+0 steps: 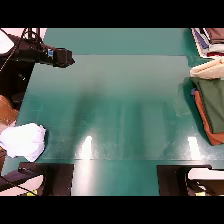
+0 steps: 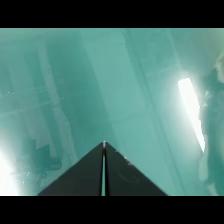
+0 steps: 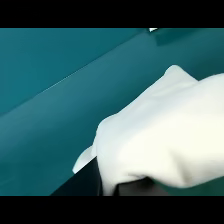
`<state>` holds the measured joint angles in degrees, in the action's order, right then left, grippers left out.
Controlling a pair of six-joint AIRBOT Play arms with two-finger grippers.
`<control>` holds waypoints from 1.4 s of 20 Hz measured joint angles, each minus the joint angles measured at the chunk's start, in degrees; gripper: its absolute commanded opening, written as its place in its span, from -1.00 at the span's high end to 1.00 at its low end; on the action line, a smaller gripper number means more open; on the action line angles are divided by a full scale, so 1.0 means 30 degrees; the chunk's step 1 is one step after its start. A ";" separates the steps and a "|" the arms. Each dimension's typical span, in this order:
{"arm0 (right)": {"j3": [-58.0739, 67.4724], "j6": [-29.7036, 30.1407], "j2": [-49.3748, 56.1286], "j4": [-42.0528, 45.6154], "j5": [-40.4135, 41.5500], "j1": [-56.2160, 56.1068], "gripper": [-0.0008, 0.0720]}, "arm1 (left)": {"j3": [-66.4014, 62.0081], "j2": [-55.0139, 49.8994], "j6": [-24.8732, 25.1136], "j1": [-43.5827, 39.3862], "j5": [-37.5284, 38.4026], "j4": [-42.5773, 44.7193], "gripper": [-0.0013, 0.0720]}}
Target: Fold the shirts.
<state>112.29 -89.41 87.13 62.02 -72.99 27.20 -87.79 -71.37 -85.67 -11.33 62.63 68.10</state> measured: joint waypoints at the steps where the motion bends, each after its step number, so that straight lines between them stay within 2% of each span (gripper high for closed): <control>1: 0.0000 -0.0007 -0.0386 0.0372 -0.0313 0.0087 0.94 | 0.0000 0.0000 0.0000 0.0000 0.0007 0.0000 0.88; 8: -0.1617 -0.0415 -0.2557 0.4728 -0.3694 0.0233 0.94 | 0.0000 0.0000 0.0087 0.0000 0.0393 0.0000 0.89; 15: -0.7766 -0.0874 -0.5661 0.9289 -0.4481 0.0233 0.94 | 0.0000 0.0000 0.0204 0.0000 0.0488 0.0007 0.89; 20: -1.0841 -0.1013 -0.6907 1.1504 -0.4597 0.0248 0.93 | 0.0000 0.0000 0.0211 0.0000 0.0503 0.0007 0.88; 21: -1.1162 -0.1013 -0.7016 1.1693 -0.4590 0.0248 0.86 | 0.0000 0.0000 0.0211 0.0000 0.0503 0.0007 0.88; 22: -1.1417 -0.1035 -0.7096 1.1868 -0.4597 0.0248 0.19 | 0.0000 0.0000 0.0211 0.0000 0.0517 0.0007 0.89; 23: -1.1599 -0.1035 -0.7147 1.2072 -0.4619 0.0248 -0.59 | 0.0000 0.0000 0.0211 0.0000 0.0554 0.0000 0.88; 26: -1.1890 -0.1042 -0.7286 1.2029 -0.4408 0.0248 -0.64 | 0.0000 -0.0007 0.0211 0.0000 0.0714 0.0007 0.88; 28: -1.1978 -0.1049 -0.7512 1.0936 -0.4036 0.0000 -0.64 | 0.0000 -0.0007 0.0211 0.0000 0.0750 0.0007 0.88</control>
<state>76.36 -92.55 64.60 94.83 -85.10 27.20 -87.79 -71.40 -85.03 -11.33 64.88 68.12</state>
